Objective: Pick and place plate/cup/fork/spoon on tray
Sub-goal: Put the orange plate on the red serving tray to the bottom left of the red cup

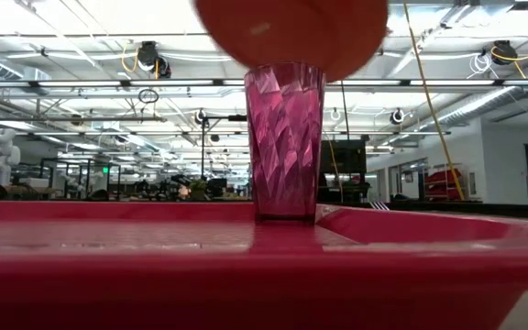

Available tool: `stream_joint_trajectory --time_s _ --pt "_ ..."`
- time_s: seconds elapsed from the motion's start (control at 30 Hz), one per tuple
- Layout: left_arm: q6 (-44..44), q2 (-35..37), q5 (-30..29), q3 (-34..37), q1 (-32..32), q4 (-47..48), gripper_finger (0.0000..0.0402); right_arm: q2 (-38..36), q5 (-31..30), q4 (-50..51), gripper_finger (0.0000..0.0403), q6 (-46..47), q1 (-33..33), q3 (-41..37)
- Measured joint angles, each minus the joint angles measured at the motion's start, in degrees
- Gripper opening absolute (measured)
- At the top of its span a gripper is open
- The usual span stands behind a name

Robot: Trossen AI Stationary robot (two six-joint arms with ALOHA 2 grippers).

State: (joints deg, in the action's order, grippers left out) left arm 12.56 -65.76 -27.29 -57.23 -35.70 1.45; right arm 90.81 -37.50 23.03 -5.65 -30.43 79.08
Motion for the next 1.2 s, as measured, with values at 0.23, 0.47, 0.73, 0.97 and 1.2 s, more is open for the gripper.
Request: stream_joint_trajectory --time_s 0.23,0.47,0.73,0.97,1.2 --pt "0.3 -7.9 -2.7 -8.8 -9.2 8.6 0.0164 11.2 6.7 6.5 0.0002 -3.2 -0.1 13.0" --pt "-7.5 -19.9 -8.5 -22.9 -13.3 26.0 0.0204 15.6 7.7 10.5 0.0002 -4.5 -2.5 21.1" --pt "-11.9 -27.0 -10.3 -31.6 -14.6 35.0 0.0231 16.3 6.9 11.6 0.0002 -5.9 -6.2 22.8" --pt "-15.6 -27.1 -10.2 -31.5 -13.2 41.0 0.0201 16.3 6.2 12.2 0.0002 -8.7 -7.3 22.8" --pt "-19.2 -28.4 -5.3 -31.5 -10.8 46.0 0.0152 16.3 7.8 13.3 0.0002 -9.1 -7.2 22.7"
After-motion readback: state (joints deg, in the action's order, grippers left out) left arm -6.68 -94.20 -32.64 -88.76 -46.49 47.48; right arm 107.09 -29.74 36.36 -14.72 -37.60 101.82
